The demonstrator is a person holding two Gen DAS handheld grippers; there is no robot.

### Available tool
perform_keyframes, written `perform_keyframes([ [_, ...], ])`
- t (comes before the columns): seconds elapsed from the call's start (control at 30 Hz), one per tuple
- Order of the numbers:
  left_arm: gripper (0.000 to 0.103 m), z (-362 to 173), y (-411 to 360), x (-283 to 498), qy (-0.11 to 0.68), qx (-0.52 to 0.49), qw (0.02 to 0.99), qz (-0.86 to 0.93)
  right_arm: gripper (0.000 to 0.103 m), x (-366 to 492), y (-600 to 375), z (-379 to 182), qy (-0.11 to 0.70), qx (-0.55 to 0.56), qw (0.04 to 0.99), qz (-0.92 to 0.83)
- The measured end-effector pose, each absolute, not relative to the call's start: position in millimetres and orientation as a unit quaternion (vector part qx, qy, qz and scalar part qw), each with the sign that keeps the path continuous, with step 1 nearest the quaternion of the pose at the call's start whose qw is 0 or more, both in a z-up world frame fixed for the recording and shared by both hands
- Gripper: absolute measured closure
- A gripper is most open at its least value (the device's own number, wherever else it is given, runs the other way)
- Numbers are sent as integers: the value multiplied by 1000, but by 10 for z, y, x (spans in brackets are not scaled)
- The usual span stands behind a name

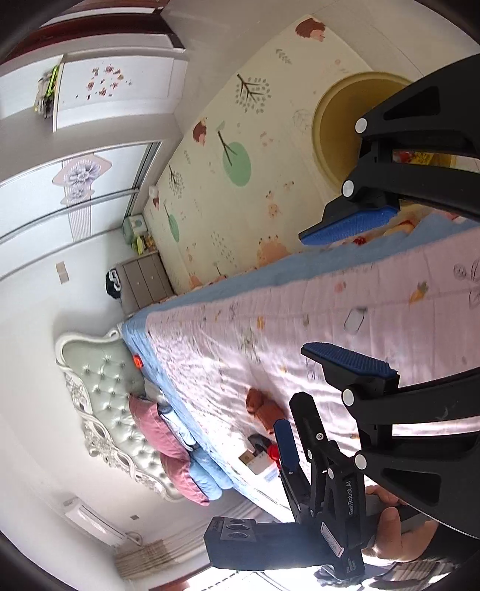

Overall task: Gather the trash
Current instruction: 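Move both open tools back to the bed toward the white carton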

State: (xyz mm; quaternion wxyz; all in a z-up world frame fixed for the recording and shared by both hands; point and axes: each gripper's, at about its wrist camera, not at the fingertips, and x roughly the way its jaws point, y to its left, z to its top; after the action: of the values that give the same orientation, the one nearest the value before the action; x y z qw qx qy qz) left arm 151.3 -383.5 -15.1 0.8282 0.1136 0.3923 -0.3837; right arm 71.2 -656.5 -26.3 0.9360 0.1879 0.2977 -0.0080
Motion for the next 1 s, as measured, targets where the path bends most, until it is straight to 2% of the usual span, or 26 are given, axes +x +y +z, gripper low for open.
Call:
perform_keyframes([
  [0.47, 19, 15, -1672, 2153, 379, 44, 896, -229, 49, 1717, -4772, -13, 310, 121, 933, 138],
  [0.7, 18, -13, -995, 2387, 373, 26, 908, -190, 49, 2099, -4120, -48, 324, 82, 925, 183],
  [1.0, 17, -189, -573, 2846, 376, -1, 910, -174, 49, 2668, -3567, -111, 329, 25, 915, 232],
])
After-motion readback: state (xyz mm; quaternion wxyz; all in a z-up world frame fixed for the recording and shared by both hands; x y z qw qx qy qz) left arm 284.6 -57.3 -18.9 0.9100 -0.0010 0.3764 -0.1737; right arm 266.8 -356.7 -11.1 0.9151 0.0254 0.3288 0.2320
